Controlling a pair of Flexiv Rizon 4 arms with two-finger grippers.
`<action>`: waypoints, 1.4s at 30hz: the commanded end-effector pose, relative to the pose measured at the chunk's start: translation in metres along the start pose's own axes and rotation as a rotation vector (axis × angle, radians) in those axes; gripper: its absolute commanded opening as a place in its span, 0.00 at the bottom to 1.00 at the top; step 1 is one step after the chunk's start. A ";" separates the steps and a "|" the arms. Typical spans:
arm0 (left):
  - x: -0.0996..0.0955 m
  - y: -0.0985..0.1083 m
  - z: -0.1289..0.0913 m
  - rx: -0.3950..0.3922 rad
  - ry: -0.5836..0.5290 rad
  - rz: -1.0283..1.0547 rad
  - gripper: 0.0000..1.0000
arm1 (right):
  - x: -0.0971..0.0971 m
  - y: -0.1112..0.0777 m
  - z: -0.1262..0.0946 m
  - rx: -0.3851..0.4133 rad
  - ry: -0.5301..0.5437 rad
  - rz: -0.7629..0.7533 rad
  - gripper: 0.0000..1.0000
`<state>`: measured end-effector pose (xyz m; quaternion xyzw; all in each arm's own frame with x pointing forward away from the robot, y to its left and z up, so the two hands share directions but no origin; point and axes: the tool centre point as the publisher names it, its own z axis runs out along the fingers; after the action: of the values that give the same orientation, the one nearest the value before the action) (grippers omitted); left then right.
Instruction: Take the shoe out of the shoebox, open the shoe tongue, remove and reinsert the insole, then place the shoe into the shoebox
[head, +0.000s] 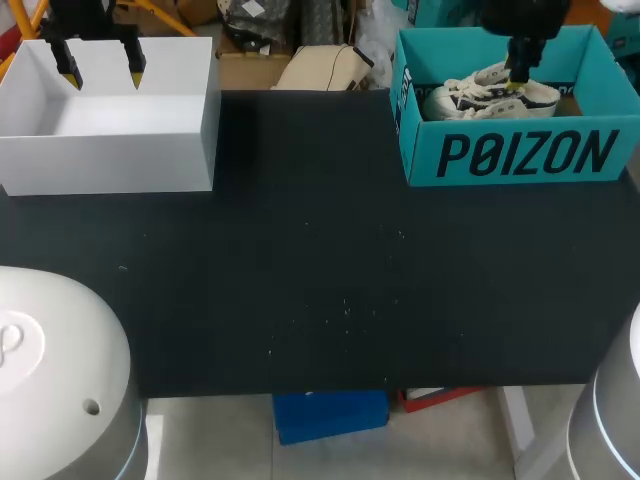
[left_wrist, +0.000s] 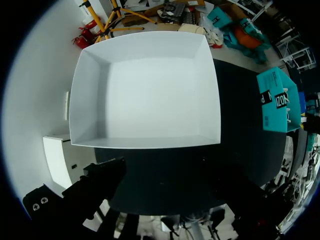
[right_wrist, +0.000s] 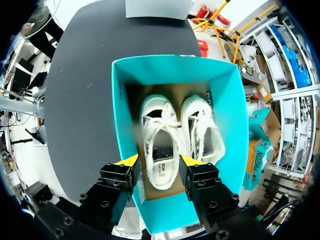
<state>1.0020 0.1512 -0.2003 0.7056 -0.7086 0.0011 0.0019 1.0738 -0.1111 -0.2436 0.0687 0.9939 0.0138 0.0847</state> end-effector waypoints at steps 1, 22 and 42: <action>0.001 0.000 0.000 -0.001 -0.003 -0.002 1.00 | -0.019 -0.002 0.023 0.008 0.042 0.007 0.48; 0.001 0.000 0.000 -0.001 -0.003 -0.002 1.00 | -0.041 -0.023 0.125 -0.007 0.098 0.026 0.43; 0.001 0.000 0.000 -0.001 -0.003 -0.002 1.00 | -0.039 -0.029 0.171 0.014 0.131 0.028 0.00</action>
<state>1.0020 0.1512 -0.2003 0.7056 -0.7086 0.0011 0.0019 1.1326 -0.1431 -0.4037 0.0817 0.9963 0.0135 0.0231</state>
